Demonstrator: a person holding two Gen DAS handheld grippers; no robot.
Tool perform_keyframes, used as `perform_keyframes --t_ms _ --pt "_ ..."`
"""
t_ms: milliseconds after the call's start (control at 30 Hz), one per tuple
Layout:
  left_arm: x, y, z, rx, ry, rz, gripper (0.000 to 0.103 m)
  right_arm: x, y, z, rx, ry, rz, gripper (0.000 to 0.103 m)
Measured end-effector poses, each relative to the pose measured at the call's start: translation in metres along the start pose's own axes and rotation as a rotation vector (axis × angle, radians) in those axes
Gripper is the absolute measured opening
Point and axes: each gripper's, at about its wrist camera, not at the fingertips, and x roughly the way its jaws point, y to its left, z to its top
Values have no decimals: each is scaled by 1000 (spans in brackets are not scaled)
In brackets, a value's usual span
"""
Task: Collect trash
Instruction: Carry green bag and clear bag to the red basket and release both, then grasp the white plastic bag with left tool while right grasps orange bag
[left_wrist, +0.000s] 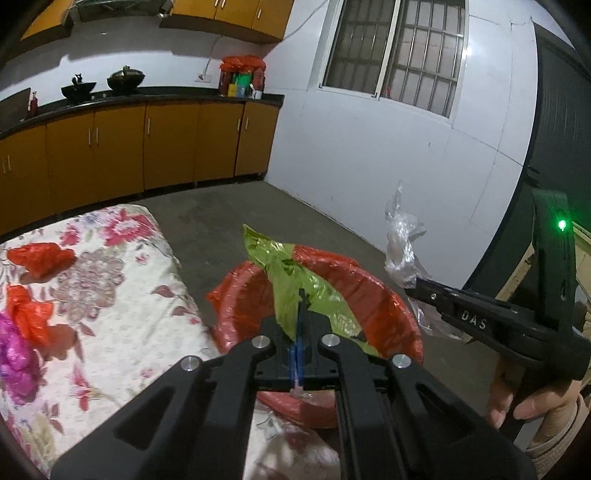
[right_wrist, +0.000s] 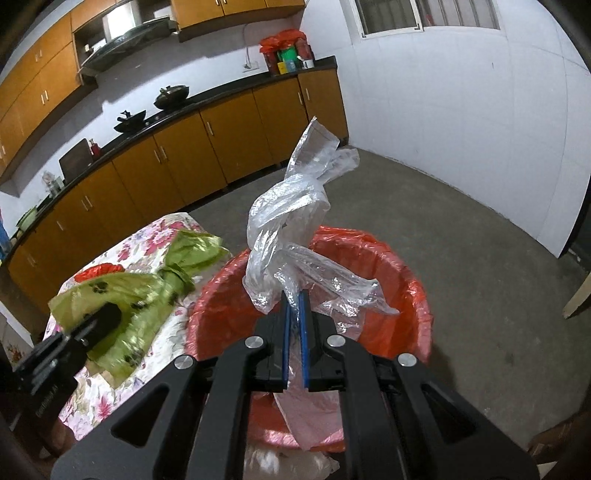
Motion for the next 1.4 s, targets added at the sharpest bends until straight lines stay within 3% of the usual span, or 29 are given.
perform_keyframes --t_ms 67,133,200,367,467,533,733,867,1100,1400 --pt "10 -2 -2 5 13 -4 7 4 -2 2 -7 3 -8 10" --pt "19 -3 -4 3 33 -9 14 6 -4 2 -6 5 -9 22" --pt "24 -1 -6 -4 46 -11 21 7 -6 0 1 5 -8 27" --pt "26 19 -17 -53 81 22 31 8 -14 -7 8 23 -15 28" --pt "16 33 -22 -65 66 77 49 8 -19 -9 17 24 -25 45" --pt "8 41 -24 -67 56 111 55 6 -18 -10 25 13 -38 59" --pt "-21 62 -35 -42 39 212 63 -1 -4 -10 -20 -17 -61 69" --pt "-44 80 -41 -52 23 271 65 -6 12 -10 -67 -43 -76 72" --pt "-90 125 -49 -98 -13 383 68 -3 47 -14 -118 -34 -18 73" --pt "-155 216 -71 -229 -26 615 72 11 112 -27 -204 10 97 73"
